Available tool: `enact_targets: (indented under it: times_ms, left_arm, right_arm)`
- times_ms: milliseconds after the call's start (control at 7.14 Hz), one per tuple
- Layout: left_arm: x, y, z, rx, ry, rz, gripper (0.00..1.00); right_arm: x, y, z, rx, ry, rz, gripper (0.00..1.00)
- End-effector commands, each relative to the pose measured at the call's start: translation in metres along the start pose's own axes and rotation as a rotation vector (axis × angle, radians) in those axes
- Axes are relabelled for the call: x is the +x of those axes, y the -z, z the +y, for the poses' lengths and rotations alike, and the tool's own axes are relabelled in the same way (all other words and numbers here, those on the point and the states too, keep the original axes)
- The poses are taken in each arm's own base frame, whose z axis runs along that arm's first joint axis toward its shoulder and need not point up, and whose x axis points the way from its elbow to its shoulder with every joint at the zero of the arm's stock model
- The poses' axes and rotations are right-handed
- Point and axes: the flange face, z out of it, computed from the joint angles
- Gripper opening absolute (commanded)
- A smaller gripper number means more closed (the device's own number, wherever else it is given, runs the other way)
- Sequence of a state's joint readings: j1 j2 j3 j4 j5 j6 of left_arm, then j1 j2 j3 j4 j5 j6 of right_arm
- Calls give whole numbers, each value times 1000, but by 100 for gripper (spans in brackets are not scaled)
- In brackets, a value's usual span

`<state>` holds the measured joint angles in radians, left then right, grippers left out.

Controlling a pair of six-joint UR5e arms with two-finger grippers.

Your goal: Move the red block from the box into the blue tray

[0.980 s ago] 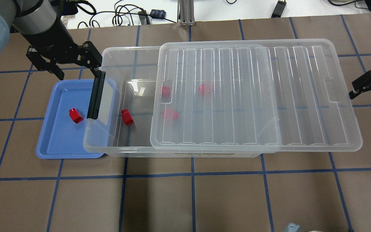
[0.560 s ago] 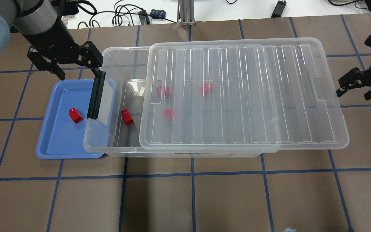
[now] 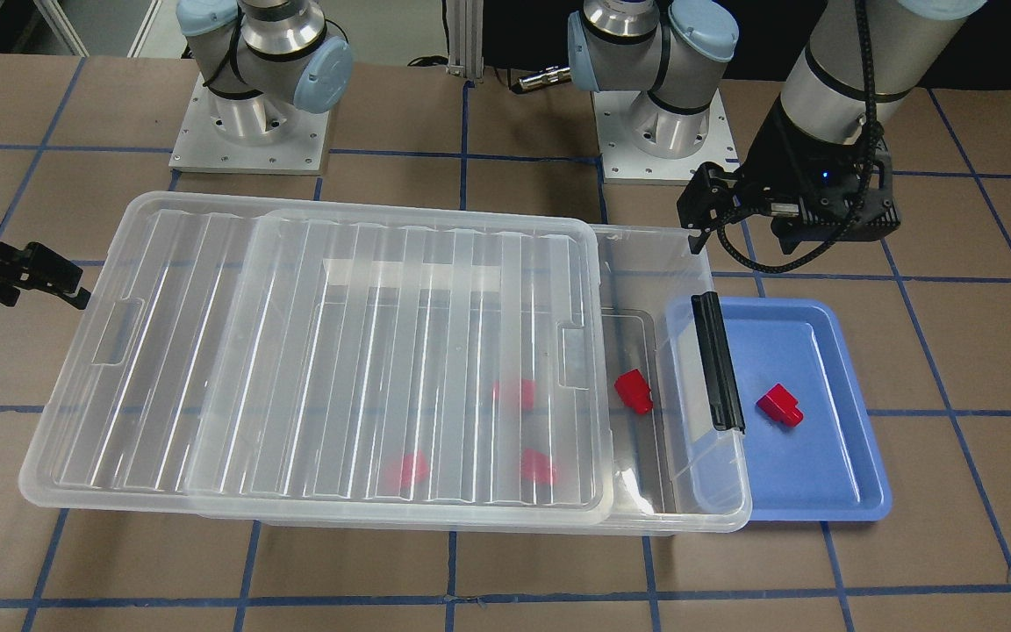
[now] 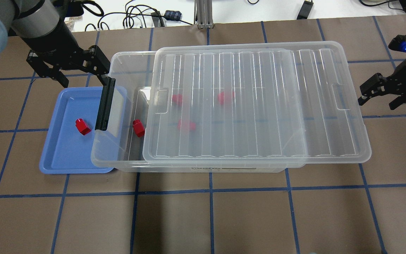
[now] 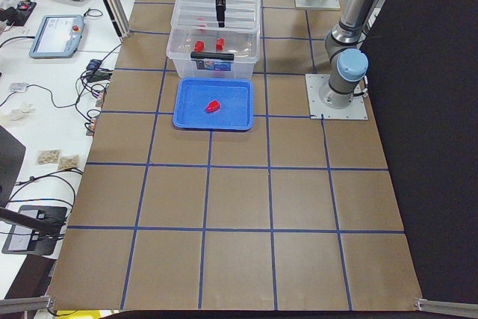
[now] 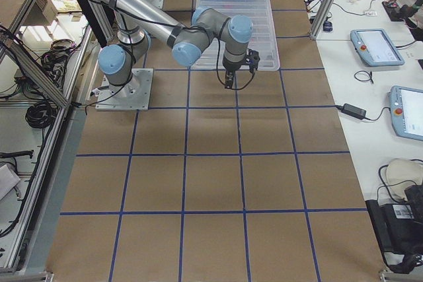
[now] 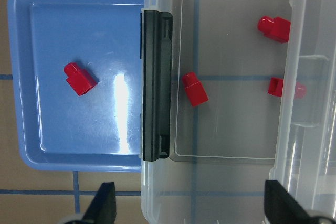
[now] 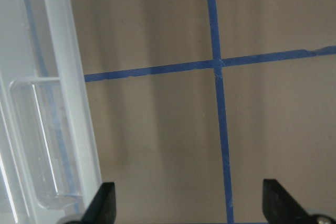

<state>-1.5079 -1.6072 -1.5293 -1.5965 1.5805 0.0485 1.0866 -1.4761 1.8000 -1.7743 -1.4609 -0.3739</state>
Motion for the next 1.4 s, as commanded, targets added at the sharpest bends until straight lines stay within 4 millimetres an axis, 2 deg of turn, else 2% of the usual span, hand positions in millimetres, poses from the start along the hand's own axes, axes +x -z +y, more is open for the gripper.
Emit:
enact_targets:
  times_ms: [0,420,700,980,1260]
  left_arm:
    - [-2,0,0,-1,2,-1,100]
    - [-2,0,-1,1,4,-1,100]
    - [-3,1,-1,2,6,-1,100]
    - [-4,1,-1,4,7,-1,100]
    - [-6,1,-2,10,12,-1,100]
  right_arm:
    - [-26,-2,2,-4,-31,6,100]
    - [-60,-14,6,-25,-61,5,100]
    - [-69,-15,7,-25,-61,4,100]
    - [-93,-19,8,-30,-78,11,100]
    - [-101,-18,8,-26,-87,13,100]
